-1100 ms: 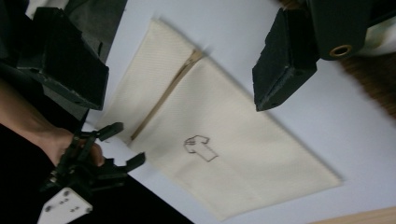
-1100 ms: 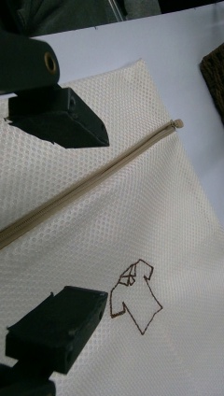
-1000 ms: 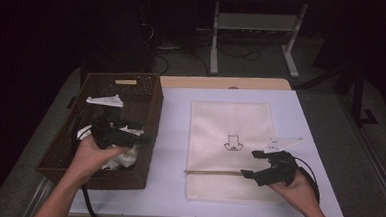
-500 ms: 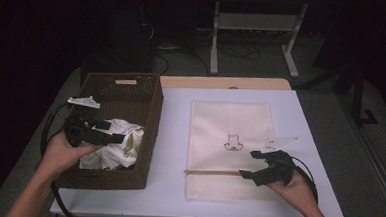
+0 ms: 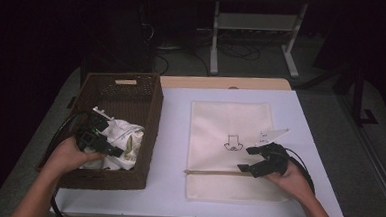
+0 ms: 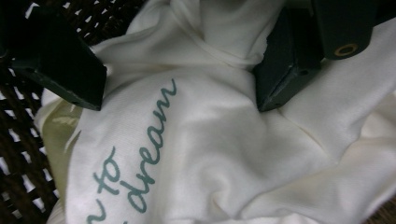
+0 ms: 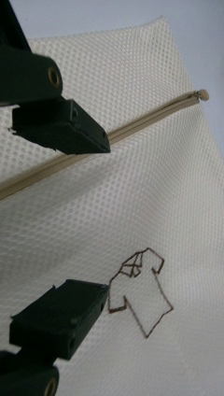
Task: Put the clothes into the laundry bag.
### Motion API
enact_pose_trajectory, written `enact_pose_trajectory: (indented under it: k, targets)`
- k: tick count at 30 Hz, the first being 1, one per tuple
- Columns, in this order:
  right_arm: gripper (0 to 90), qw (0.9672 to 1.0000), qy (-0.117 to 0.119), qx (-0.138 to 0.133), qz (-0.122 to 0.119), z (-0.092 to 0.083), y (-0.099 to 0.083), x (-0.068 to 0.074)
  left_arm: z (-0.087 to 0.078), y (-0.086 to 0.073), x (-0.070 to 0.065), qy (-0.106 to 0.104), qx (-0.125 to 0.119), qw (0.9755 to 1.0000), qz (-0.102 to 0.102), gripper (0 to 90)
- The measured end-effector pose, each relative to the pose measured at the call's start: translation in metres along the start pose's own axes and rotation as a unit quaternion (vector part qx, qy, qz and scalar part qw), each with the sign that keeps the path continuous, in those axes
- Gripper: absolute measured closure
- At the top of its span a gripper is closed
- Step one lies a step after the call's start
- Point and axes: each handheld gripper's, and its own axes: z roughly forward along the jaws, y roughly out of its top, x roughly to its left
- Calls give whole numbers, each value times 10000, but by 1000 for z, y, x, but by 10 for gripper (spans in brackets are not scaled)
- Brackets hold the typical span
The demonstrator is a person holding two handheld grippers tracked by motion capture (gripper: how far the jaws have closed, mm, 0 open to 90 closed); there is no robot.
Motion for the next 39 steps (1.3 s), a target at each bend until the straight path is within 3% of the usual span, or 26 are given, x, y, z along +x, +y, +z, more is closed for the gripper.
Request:
enact_pose_trajectory:
  k: [6,9,13,17,20,25,29,35,39]
  targets:
    - [398,9991,113,143,-387,8,11,5,9,3,1,19,287,9995,98,187]
    - [446,9978,203,258,-571,15,13,7,13,3,3,245,323,9990,169,305]
    - [482,9954,335,377,-810,21,16,13,20,4,5,444,404,9979,233,396]
    - [597,9929,261,607,-993,29,16,18,24,5,5,586,418,9972,216,459]
    - [584,9911,376,696,-1069,33,16,19,24,6,5,630,434,9968,246,479]
    - [565,9887,473,845,-1146,41,16,23,24,2,5,476,319,9978,338,408]
    - [673,9883,474,897,-1136,44,18,20,24,1,7,445,266,9982,295,383]
    - [850,9892,406,923,-1067,45,19,14,27,0,8,596,200,9975,324,458]
    - [863,9905,447,958,-881,45,22,9,29,4,10,683,236,9971,219,536]
